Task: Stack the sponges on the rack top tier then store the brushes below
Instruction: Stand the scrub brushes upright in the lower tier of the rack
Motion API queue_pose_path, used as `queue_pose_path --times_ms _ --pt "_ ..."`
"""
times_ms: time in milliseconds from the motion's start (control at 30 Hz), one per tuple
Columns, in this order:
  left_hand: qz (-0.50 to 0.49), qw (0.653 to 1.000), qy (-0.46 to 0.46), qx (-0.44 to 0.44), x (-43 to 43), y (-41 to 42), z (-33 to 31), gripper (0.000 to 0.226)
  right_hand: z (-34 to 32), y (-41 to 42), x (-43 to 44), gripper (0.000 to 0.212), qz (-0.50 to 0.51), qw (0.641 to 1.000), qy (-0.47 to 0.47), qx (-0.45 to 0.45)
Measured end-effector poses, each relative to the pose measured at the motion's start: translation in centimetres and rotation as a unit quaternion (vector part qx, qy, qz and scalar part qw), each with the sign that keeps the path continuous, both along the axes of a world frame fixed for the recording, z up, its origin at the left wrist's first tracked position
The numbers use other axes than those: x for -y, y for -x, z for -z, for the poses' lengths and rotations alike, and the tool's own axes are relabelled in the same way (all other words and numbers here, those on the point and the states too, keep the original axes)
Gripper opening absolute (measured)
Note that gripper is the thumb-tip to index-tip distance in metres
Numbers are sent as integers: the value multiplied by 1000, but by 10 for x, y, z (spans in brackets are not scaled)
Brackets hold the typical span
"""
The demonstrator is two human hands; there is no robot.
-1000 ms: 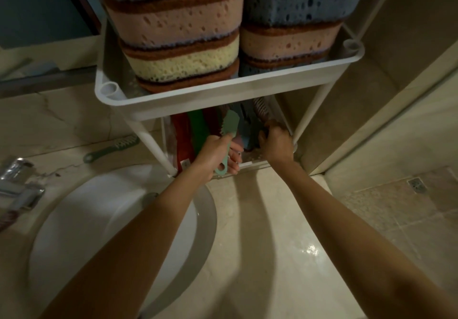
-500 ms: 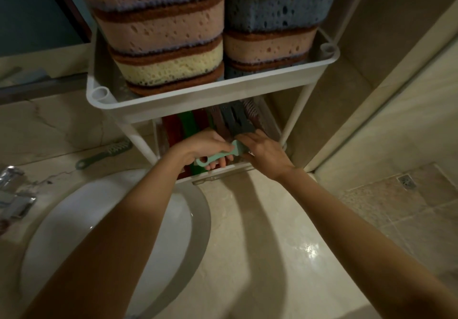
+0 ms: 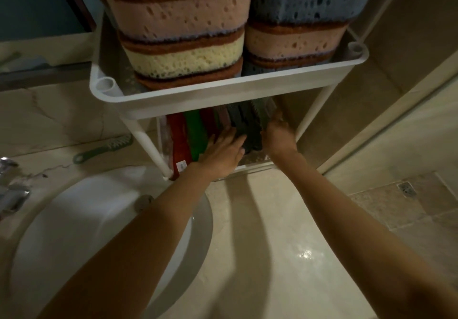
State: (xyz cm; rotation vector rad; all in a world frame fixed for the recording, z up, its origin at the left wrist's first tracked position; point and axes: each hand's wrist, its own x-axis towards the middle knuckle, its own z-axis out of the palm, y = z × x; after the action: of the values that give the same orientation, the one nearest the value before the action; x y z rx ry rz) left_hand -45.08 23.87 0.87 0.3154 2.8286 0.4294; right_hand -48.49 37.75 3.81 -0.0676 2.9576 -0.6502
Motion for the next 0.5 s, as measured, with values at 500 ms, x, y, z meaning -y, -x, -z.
queue_pose_path --times_ms 500 --pt "110 987 107 47 -24 21 6 55 14 22 9 47 72 994 -37 67"
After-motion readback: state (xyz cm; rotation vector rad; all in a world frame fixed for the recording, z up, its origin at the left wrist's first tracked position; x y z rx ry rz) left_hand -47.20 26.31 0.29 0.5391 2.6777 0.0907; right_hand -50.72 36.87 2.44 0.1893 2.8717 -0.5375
